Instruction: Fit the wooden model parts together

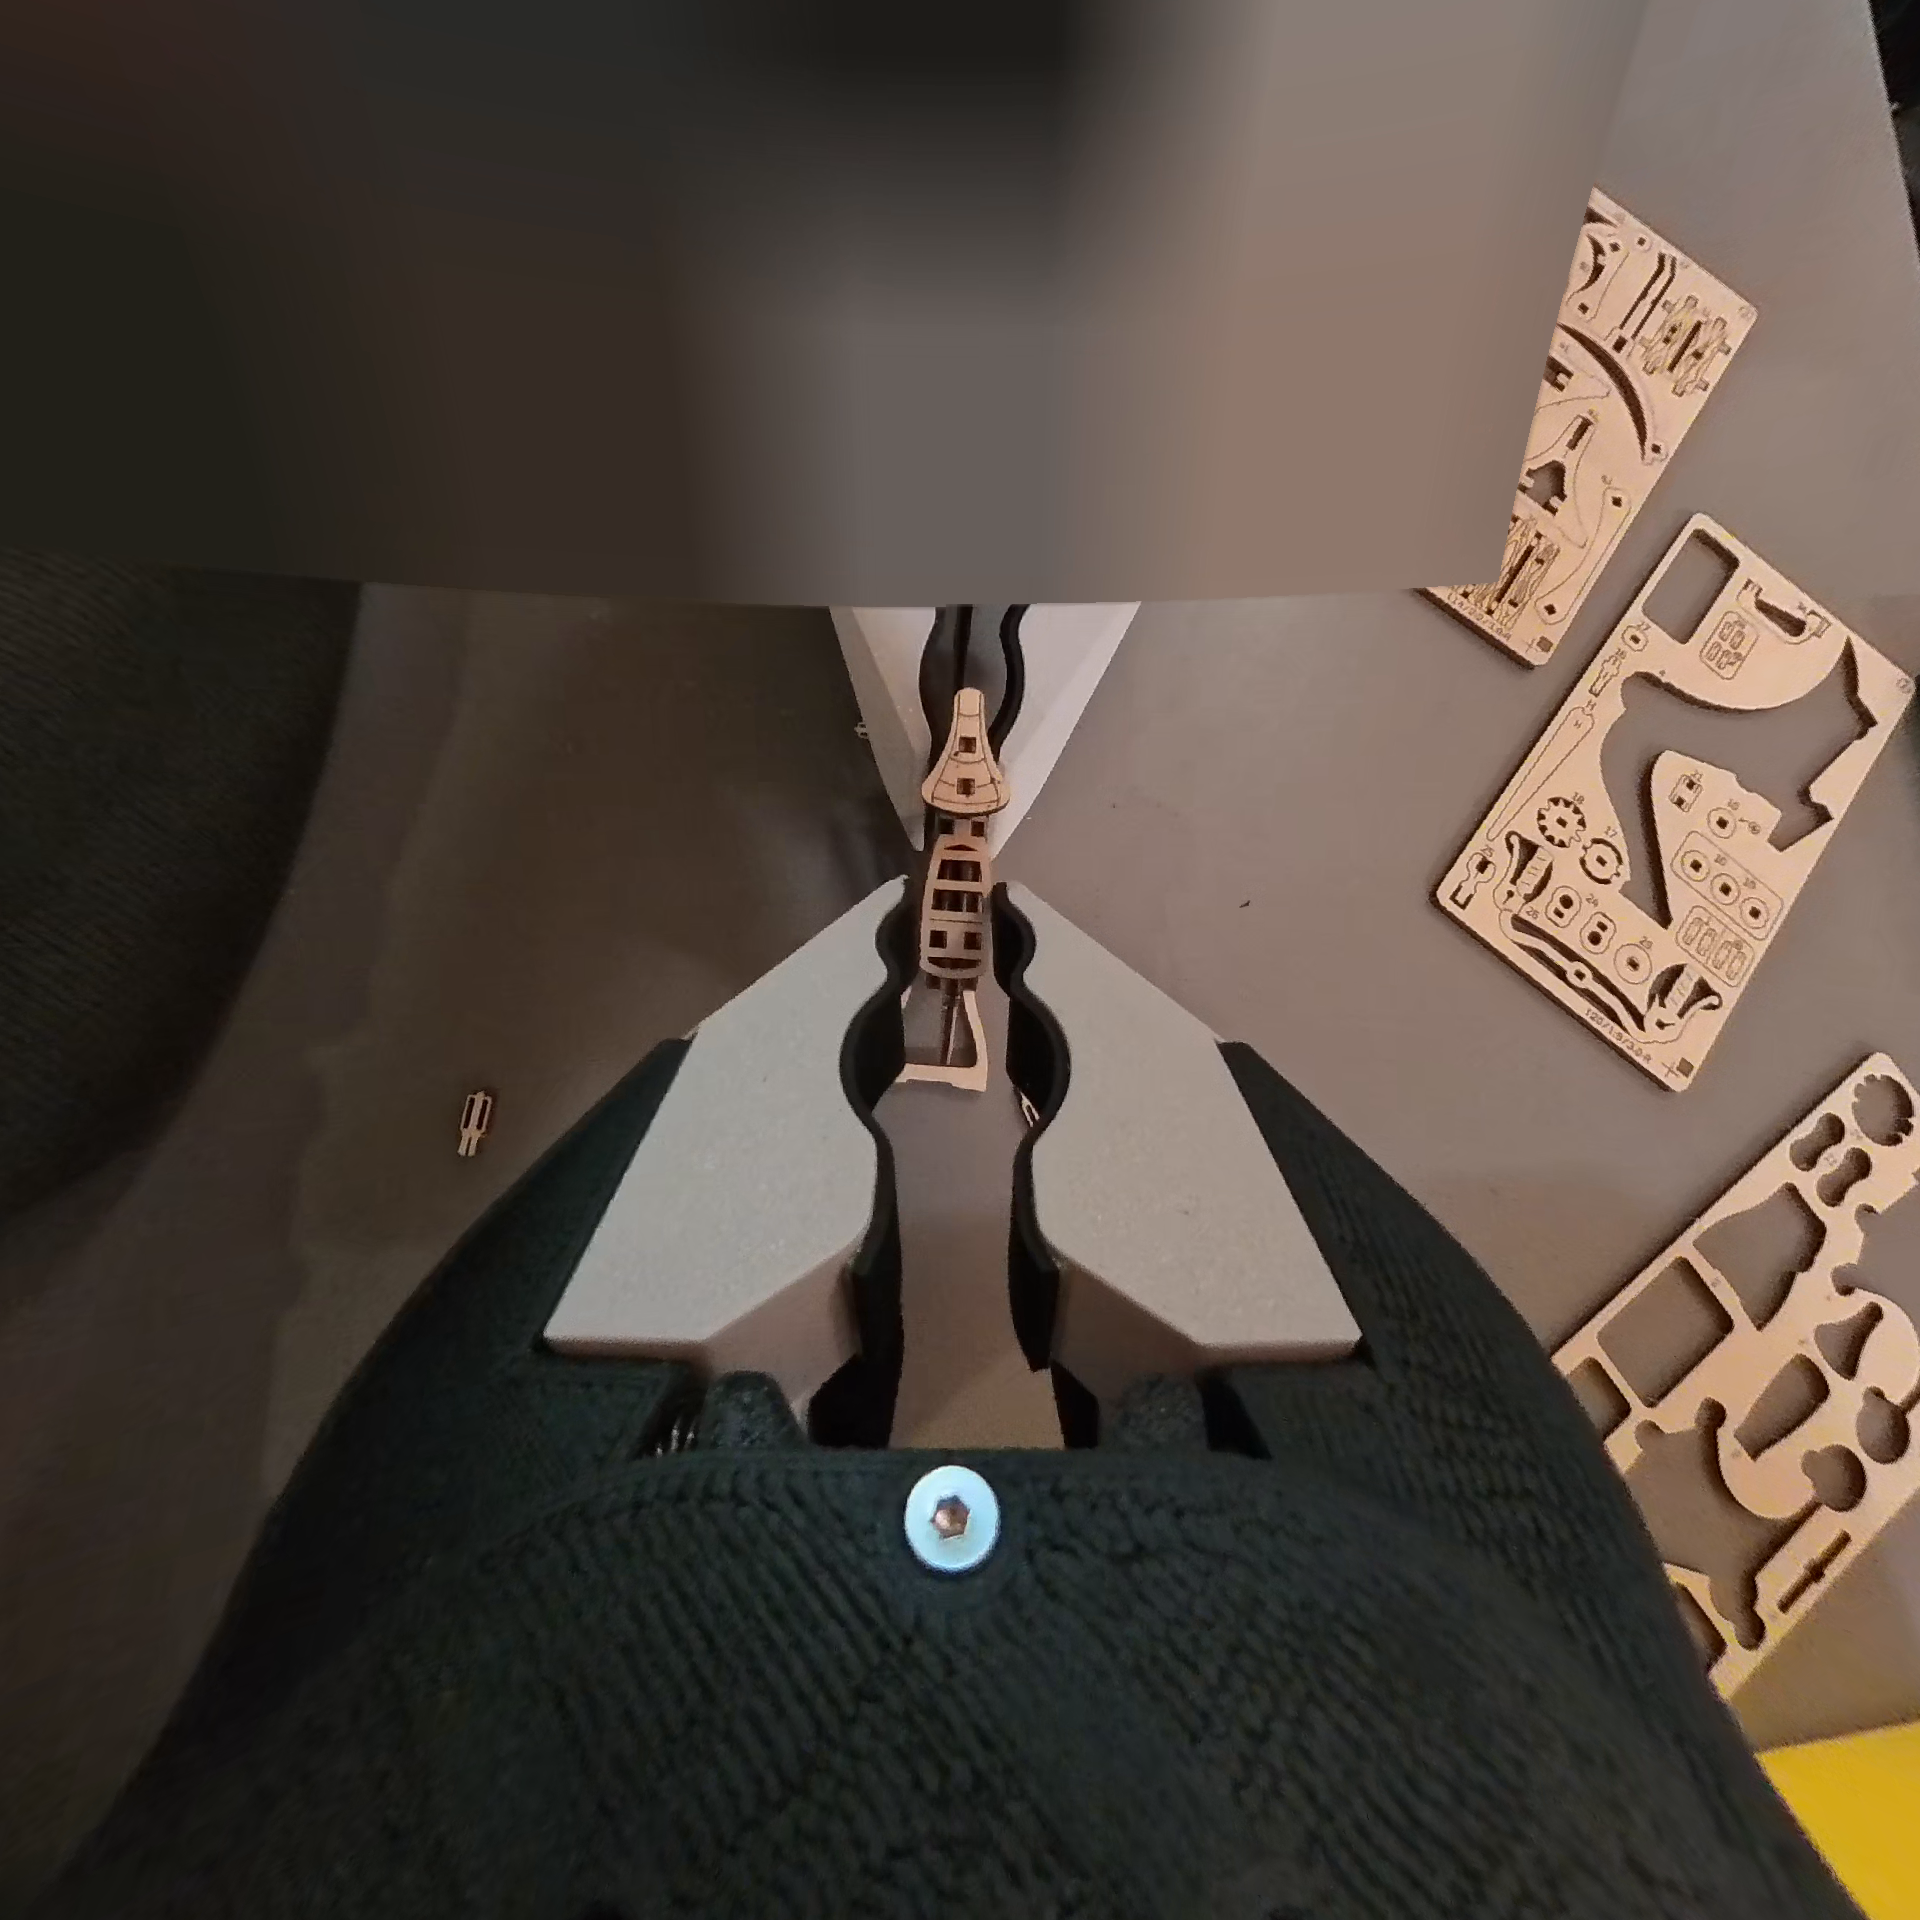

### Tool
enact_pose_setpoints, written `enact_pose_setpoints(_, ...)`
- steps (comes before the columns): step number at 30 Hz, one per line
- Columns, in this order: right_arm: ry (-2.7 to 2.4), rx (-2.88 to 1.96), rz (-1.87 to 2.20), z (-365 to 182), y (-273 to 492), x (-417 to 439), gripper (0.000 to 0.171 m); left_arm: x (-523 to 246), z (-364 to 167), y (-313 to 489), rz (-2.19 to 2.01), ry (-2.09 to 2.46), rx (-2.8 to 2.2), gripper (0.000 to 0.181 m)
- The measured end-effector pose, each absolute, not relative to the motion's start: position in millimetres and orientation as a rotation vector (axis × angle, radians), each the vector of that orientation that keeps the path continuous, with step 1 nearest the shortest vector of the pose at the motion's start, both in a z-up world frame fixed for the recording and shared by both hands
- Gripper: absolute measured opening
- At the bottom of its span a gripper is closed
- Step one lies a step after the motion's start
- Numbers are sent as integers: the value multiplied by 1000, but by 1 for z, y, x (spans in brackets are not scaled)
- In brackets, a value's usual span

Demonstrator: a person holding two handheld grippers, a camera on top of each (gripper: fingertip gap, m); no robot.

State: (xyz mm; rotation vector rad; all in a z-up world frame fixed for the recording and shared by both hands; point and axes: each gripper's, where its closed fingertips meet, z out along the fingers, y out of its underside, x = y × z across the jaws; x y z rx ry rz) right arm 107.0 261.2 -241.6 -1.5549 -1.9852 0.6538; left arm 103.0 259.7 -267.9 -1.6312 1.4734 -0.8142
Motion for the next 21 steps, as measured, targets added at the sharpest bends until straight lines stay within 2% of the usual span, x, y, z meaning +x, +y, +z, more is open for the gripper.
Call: enact_pose_setpoints(21,-1940,-1573,660,-241,269,113,18,103,-268,261,-820,1467,-1630,7)
